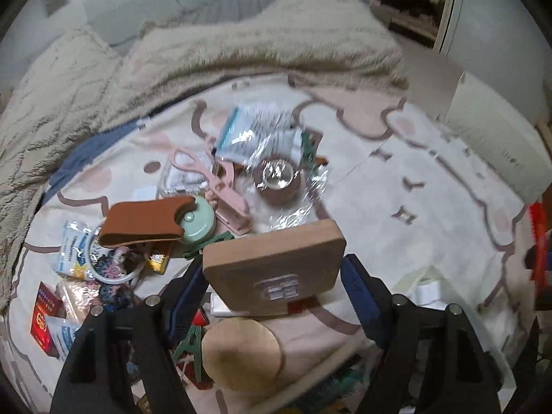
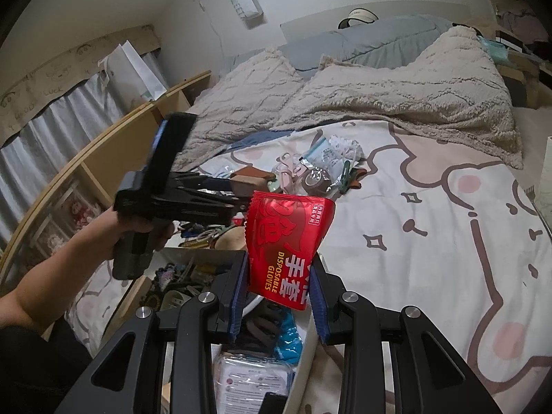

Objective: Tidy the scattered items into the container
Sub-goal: 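Lift the red packet with the right tool while the left tool lifts the coaster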

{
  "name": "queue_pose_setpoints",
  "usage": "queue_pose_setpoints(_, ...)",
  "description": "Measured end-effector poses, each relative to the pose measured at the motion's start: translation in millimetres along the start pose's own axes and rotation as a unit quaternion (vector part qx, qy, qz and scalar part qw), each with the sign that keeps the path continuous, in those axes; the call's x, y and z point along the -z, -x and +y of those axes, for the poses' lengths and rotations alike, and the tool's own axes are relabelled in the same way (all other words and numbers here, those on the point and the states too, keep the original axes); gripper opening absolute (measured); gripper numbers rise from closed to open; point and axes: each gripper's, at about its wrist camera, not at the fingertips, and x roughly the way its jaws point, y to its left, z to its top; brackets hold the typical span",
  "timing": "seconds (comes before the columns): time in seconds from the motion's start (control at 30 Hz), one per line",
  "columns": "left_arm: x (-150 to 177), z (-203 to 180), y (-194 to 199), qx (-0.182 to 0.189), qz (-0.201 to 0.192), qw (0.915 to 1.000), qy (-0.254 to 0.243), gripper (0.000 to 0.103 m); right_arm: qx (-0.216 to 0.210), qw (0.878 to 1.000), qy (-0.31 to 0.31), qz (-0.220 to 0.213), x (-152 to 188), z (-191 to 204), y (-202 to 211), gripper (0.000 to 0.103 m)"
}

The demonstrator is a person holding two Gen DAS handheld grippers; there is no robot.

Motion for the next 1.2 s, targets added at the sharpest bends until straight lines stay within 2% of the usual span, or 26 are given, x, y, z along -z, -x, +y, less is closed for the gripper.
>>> queue_pose_setpoints(0.43,33,6,80,0.038,-0.085,0.9953,0.027,0.077,-0.010,1.000,-0.010,-0.025,3,20,11,0.033)
queue_pose_setpoints(0.87,78,24,143,0.050,-0.131,0.9883,0.061,0.077,-0.017,0.999,-0.019,-0.042,14,39,22,0.034)
queue_pose_setpoints(1.2,123,30,188,0.050,-0.144,0.9855,0.075,0.077,-0.018,1.000,-0.002,-0.026,29,54,28,0.034)
